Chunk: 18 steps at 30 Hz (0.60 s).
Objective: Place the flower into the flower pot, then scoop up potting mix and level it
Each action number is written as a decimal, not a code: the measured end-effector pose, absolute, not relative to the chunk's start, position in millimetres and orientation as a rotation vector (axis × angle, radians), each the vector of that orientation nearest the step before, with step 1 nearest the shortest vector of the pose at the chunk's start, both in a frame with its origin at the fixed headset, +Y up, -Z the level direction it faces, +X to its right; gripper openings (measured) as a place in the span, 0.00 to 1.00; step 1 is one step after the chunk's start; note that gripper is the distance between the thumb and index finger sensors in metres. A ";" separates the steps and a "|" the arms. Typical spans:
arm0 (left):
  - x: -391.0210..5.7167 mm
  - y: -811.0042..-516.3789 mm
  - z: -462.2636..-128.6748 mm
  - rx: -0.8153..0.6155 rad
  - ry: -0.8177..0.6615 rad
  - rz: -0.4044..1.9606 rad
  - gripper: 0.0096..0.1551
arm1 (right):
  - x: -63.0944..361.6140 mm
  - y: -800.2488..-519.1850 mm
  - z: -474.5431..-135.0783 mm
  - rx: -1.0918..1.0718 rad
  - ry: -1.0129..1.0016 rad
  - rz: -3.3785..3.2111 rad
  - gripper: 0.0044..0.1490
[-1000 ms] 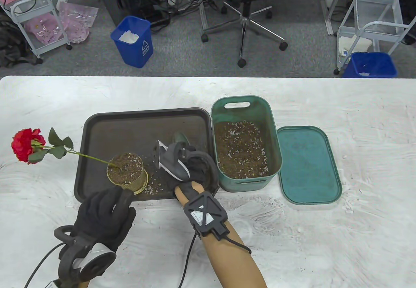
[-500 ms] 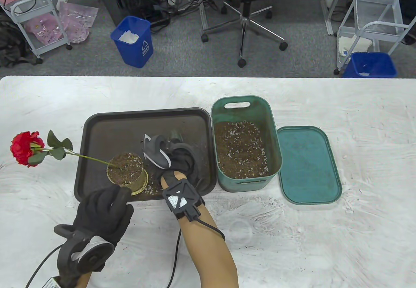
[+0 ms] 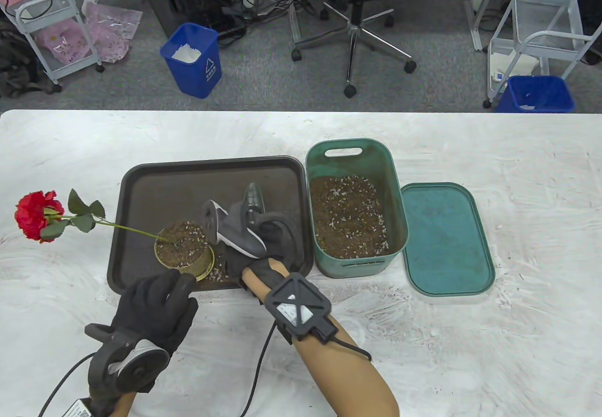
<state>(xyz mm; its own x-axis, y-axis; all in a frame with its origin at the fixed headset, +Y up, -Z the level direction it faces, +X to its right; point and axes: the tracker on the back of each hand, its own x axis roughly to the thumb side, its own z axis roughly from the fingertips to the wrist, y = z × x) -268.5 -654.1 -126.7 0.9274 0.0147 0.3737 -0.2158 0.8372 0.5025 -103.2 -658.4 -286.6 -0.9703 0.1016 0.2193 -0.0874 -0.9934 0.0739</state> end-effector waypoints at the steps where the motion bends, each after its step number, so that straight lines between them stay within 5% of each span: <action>1: -268.4 -654.0 -126.4 0.569 -0.369 0.125 0.29 | -97.9 -654.0 -281.2 0.355 0.068 3.008 0.41; 6: -265.8 -656.7 -126.8 0.556 -0.374 0.123 0.29 | -12.5 -600.8 -225.2 0.341 -0.304 2.842 0.40; 10: -257.6 -662.1 -127.3 0.529 -0.395 0.096 0.29 | 79.3 -572.6 -198.3 0.114 -0.661 2.714 0.37; 18: -229.1 -680.7 -129.9 0.446 -0.470 -0.010 0.28 | 246.5 -593.4 -189.8 -0.487 -0.852 2.483 0.29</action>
